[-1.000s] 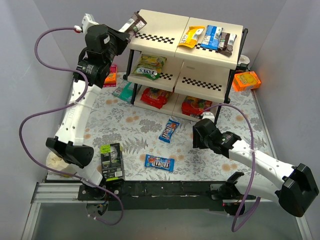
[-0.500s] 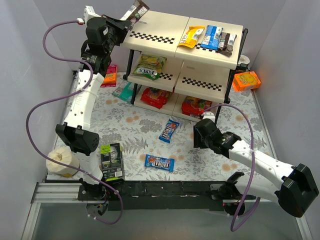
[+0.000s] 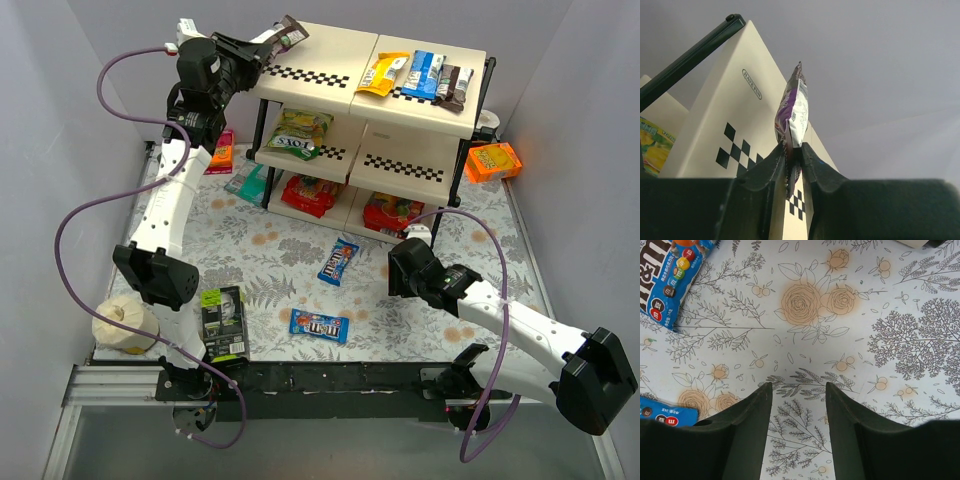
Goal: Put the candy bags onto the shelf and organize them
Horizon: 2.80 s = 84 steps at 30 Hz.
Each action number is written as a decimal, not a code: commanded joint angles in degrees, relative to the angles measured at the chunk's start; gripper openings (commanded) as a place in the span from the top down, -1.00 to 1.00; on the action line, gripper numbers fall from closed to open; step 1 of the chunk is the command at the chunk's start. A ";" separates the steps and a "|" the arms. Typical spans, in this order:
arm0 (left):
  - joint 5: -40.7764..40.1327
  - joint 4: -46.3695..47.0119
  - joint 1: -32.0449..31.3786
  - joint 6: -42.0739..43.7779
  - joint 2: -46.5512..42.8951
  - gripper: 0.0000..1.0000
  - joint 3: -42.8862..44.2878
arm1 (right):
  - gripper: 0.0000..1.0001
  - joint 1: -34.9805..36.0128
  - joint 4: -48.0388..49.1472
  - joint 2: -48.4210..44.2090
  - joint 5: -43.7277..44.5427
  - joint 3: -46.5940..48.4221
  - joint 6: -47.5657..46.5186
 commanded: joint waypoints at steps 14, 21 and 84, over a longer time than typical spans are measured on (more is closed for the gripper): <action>-2.25 0.17 -1.52 0.74 -3.59 0.31 -2.63 | -0.08 -0.47 1.65 -1.51 0.83 -0.93 -0.35; -6.36 -2.72 -2.57 4.33 -5.78 0.07 -3.07 | -0.09 -0.56 1.65 -1.60 0.48 -1.11 -0.61; 21.31 -15.91 -15.93 25.34 -35.41 -0.73 -85.15 | -0.15 9.11 8.68 19.57 -38.19 8.56 -15.99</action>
